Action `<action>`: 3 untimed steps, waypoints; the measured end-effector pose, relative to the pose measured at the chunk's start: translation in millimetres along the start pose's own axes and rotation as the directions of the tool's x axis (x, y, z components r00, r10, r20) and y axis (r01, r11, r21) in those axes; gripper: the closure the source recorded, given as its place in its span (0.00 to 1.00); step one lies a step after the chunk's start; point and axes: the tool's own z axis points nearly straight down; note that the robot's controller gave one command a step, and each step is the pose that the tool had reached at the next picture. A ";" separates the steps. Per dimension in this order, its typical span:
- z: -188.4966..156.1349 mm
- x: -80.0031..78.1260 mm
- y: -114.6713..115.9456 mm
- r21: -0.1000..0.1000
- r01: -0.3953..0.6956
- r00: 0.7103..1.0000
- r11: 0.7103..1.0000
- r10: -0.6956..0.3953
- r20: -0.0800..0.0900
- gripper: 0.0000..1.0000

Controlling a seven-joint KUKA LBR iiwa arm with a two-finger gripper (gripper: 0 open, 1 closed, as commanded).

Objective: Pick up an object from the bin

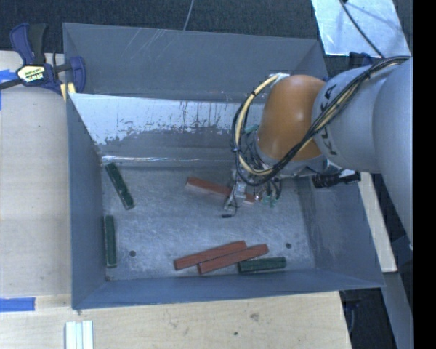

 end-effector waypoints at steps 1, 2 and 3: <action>-25.3 0.2 -0.2 0.000 0.000 1.000 1.000 0.000 -0.005 1.00; -36.6 -0.5 -0.3 0.000 0.000 1.000 1.000 0.000 -0.005 1.00; -46.7 -0.4 -0.4 0.000 0.000 1.000 1.000 0.000 -0.006 1.00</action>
Offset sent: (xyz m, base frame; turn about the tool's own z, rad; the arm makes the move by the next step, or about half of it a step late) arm 0.0000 0.0000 0.0392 0.0000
